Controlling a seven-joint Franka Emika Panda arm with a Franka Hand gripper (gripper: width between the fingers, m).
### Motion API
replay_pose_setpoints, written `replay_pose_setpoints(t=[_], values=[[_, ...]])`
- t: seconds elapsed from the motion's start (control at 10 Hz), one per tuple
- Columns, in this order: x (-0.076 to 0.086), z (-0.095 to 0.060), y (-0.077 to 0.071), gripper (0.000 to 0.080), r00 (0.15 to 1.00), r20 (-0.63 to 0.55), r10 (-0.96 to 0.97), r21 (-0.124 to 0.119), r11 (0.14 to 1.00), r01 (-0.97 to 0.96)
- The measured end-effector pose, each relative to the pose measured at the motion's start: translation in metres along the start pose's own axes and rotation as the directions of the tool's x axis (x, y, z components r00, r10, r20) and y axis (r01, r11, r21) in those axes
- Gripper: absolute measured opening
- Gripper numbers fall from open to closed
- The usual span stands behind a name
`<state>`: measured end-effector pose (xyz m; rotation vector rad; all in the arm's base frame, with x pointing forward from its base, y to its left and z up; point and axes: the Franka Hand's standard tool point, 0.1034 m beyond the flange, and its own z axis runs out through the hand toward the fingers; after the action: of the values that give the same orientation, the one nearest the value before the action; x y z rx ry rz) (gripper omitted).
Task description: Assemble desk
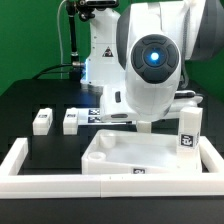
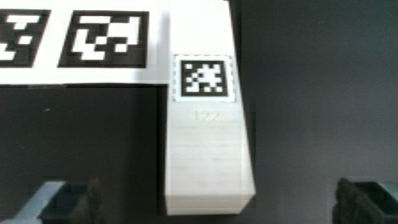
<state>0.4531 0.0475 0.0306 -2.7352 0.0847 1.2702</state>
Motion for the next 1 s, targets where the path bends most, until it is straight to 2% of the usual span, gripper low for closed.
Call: replay_pose_setpoints(t=[0.3,0.5,0.6,0.9,1.0], values=[[0.000,0.003,0.001,0.0649,1.000,0.006,0.003,0.000,1.000,-0.003],[0.001,0.017,0.003,0.0649,0.998,0.063,0.019,-0.002,1.000,-0.018],[0.004,0.019,0.003,0.0649,0.997,0.073,0.021,-0.004,1.000,-0.021],[0.004,0.017,0.004,0.0649,0.998,0.065,0.021,-0.003,1.000,-0.021],[0.004,0.017,0.004,0.0518,0.998,0.065,0.022,-0.003,1.000,-0.021]])
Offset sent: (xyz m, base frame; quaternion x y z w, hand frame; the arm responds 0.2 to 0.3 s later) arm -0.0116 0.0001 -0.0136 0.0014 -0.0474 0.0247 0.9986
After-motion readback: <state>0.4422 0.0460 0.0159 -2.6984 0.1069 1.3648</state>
